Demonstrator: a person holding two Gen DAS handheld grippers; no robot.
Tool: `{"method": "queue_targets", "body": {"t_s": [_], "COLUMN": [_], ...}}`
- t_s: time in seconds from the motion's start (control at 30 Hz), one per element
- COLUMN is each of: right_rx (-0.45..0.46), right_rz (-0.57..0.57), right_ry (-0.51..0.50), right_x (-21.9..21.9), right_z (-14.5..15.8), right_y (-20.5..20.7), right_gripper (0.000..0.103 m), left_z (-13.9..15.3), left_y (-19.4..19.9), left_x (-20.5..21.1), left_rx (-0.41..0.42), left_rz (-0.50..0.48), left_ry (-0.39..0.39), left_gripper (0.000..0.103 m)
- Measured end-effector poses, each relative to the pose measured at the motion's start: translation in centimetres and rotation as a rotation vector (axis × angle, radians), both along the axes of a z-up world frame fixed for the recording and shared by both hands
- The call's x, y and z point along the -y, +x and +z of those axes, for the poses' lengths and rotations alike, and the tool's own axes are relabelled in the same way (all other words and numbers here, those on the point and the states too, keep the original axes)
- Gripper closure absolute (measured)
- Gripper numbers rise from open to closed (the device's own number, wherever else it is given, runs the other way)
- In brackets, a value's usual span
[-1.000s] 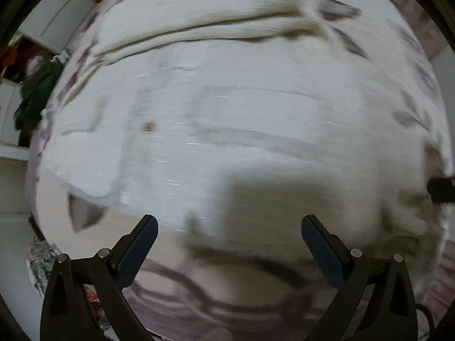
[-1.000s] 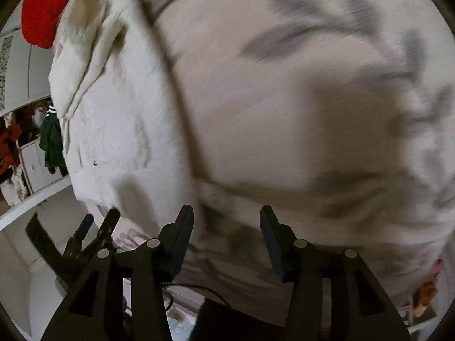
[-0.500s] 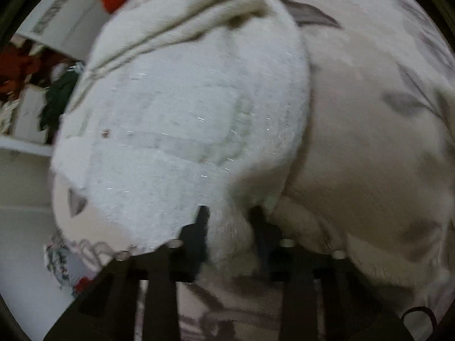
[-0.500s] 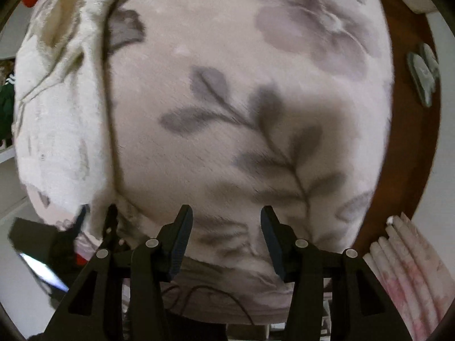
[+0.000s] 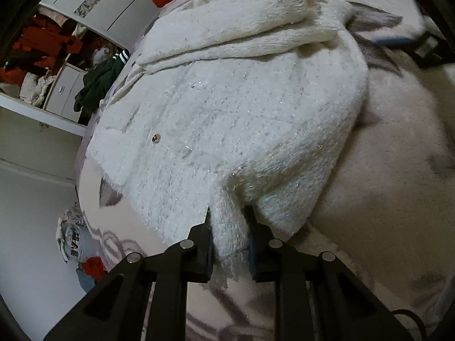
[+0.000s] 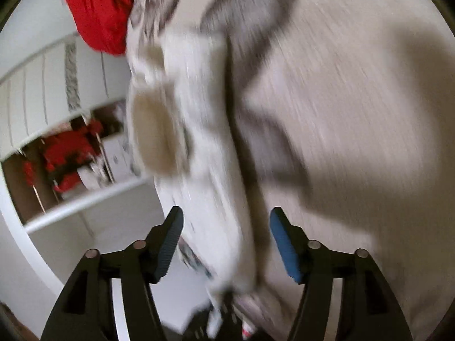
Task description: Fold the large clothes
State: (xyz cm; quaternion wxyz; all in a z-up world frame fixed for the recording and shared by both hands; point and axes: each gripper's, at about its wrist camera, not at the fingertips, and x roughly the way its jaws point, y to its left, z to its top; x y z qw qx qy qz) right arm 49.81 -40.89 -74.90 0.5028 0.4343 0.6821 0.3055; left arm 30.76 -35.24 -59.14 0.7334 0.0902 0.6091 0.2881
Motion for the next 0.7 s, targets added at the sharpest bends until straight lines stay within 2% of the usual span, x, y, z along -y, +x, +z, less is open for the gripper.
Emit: {"method": "queue_targets", "body": {"t_s": [0.07,0.13,0.17,0.23,0.27,0.37,0.43,0.5,0.57,0.6,0.63,0.7], "right_rx": [0.023,0.042,0.047,0.064,0.074,0.121,0.137,0.106,0.075,0.060,0.061,0.082], "right_rz": [-0.007,-0.012,-0.016,-0.012,-0.005,0.060,0.125,0.140,0.101,0.090,0.071,0.025], "right_ry": [0.044,0.072,0.097,0.124,0.120,0.031,-0.070,-0.130,-0.187,-0.235,-0.259,-0.280], "right_x": [-1.9,-3.9,-4.6,-6.6,-7.8,-11.3,-12.6,-13.0,-12.5,-12.2,-11.9,-11.5], "right_z": [-0.5,-0.7,-0.6,0.0,0.3,1.1,1.3,0.8,0.7,0.7,1.0,2.4], "right_y": [2.1,3.4,3.9,5.2,5.5,6.1,6.4,6.8,7.2,7.2,7.3,6.9], "right_gripper": [0.029,0.018,0.017,0.003,0.002,0.000,0.000,0.002,0.015,0.038,0.056,0.073], "left_z": [0.2,0.5,0.6,0.8,0.8,1.0,1.3,1.9,2.9,3.4,3.8,4.8], "left_y": [-0.1,0.0,0.1,0.2,0.3,0.4,0.5,0.4,0.4,0.4,0.3,0.2], "left_x": [-0.5,-0.5,-0.6,-1.0,-1.2,-1.7,-2.1,-2.6,-3.4,-3.8,-4.2,-5.4], "left_rx": [-0.003,-0.006,-0.006,-0.007,-0.008,-0.004,0.005,0.020,0.047,0.062,0.077,0.106], "left_rz": [-0.010,-0.019,-0.023,-0.034,-0.039,-0.041,-0.037,-0.037,-0.042,-0.044,-0.043,-0.038], "left_ry": [-0.014,-0.028,-0.032,-0.047,-0.053,-0.074,-0.088,-0.111,-0.132,-0.137,-0.141,-0.152], "left_gripper": [0.087,0.087,0.087,0.087,0.087,0.087,0.088,0.089,0.090,0.090,0.090,0.091]}}
